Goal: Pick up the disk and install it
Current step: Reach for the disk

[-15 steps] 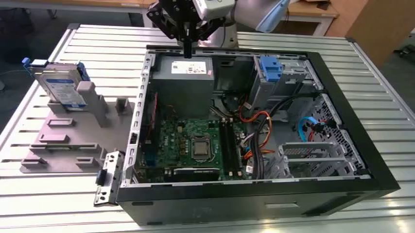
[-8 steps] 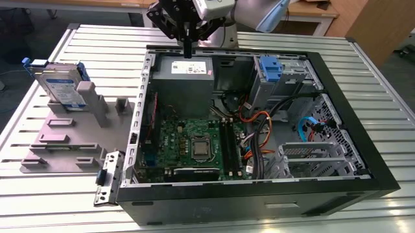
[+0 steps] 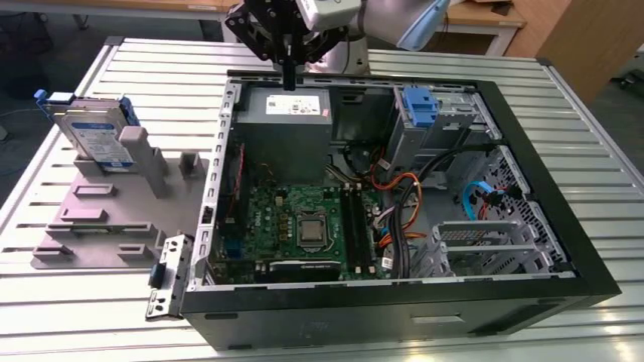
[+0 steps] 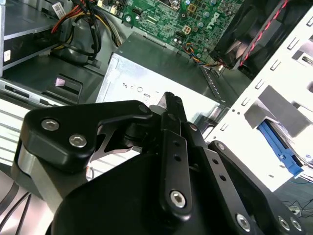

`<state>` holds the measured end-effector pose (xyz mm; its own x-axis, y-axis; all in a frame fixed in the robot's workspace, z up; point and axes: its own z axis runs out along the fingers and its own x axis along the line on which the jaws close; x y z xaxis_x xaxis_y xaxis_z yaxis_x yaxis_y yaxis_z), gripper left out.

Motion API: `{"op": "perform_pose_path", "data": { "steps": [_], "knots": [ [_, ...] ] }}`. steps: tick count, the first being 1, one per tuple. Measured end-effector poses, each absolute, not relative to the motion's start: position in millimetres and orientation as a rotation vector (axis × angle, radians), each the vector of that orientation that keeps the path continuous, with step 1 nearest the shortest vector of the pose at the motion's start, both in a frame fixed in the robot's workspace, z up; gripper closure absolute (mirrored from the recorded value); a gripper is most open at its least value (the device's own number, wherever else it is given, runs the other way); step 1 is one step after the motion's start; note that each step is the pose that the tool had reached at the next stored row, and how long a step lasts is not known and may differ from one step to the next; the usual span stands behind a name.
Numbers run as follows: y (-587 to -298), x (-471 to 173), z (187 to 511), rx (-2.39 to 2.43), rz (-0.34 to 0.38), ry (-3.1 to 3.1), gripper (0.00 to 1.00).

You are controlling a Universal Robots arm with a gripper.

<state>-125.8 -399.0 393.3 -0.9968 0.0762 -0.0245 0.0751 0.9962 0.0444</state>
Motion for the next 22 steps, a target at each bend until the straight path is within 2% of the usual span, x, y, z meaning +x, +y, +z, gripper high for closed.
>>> {"op": "perform_pose_path", "data": {
  "steps": [22],
  "knots": [
    [-398.9, -161.6, 393.0, 0.118, 0.069, 3.112, 0.89]
  ]
}}
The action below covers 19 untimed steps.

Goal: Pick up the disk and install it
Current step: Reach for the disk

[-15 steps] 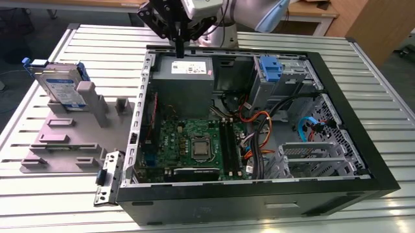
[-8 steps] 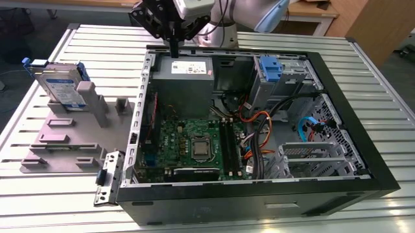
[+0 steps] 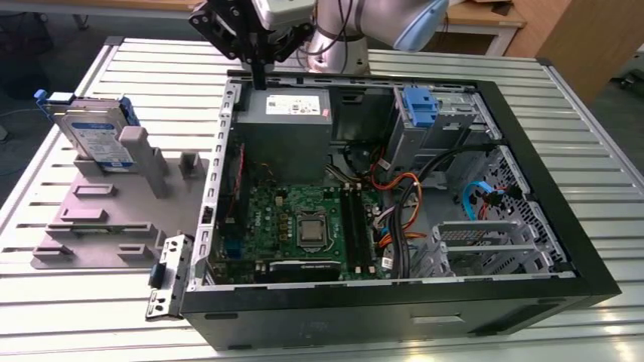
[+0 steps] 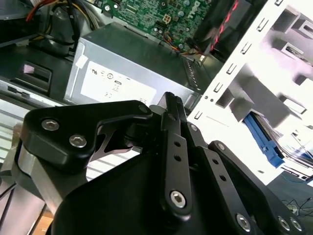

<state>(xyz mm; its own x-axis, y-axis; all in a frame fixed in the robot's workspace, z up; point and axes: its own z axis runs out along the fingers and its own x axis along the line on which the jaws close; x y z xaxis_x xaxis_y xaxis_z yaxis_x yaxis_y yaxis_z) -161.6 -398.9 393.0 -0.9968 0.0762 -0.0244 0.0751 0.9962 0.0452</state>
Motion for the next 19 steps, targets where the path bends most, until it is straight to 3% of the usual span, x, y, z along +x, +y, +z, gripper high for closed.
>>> {"op": "perform_pose_path", "data": {
  "steps": [19],
  "knots": [
    [-399.0, -176.6, 393.0, 0.118, 0.069, 3.112, 0.89]
  ]
}}
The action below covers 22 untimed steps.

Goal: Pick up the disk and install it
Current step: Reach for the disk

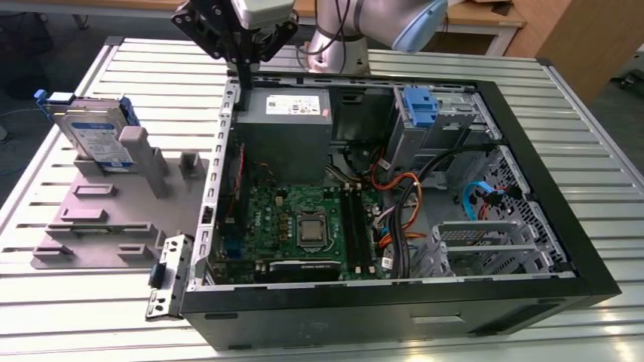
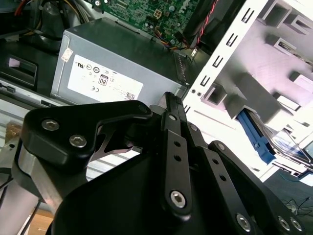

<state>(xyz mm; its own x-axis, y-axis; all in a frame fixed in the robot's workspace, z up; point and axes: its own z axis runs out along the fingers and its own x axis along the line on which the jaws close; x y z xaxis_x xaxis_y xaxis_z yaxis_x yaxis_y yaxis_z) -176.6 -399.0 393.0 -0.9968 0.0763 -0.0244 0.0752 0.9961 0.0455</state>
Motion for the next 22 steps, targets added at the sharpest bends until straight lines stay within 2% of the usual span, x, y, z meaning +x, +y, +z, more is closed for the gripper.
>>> {"op": "perform_pose_path", "data": {
  "steps": [22],
  "knots": [
    [-399.0, -188.0, 393.0, 0.118, 0.069, 3.112, 0.89]
  ]
}}
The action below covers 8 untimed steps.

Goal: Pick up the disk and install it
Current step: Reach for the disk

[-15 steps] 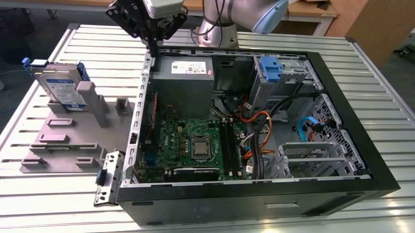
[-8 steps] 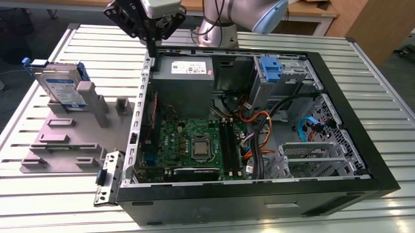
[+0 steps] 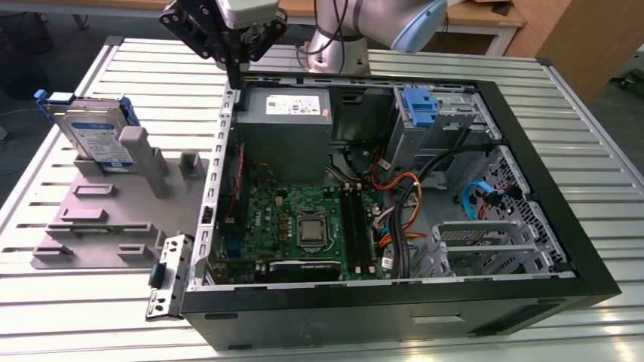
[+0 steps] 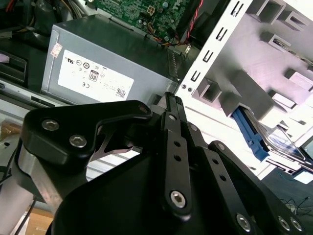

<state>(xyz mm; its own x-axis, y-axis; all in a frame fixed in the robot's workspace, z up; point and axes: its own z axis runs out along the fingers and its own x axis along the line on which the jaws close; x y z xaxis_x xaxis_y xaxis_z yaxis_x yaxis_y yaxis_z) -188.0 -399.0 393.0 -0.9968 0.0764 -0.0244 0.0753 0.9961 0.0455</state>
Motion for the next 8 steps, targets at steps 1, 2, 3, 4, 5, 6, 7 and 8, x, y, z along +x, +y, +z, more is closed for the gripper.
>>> {"op": "perform_pose_path", "data": {
  "steps": [1, 2, 3, 4, 5, 6, 7, 8],
  "knots": [
    [-399.0, -188.5, 392.9, 0.118, 0.069, 3.112, 0.89],
    [-398.9, -189.0, 392.9, 0.118, 0.069, 3.112, 0.89],
    [-398.9, -189.3, 392.9, 0.118, 0.070, 3.112, 0.89],
    [-398.9, -189.7, 392.9, 0.118, 0.069, 3.112, 0.89],
    [-399.0, -190.2, 392.9, 0.118, 0.069, 3.112, 0.89],
    [-399.0, -190.7, 392.9, 0.118, 0.070, 3.112, 0.89],
    [-399.0, -191.2, 392.9, 0.118, 0.069, 3.112, 0.89],
    [-399.0, -191.6, 392.9, 0.118, 0.070, 3.112, 0.89]
  ]
}}
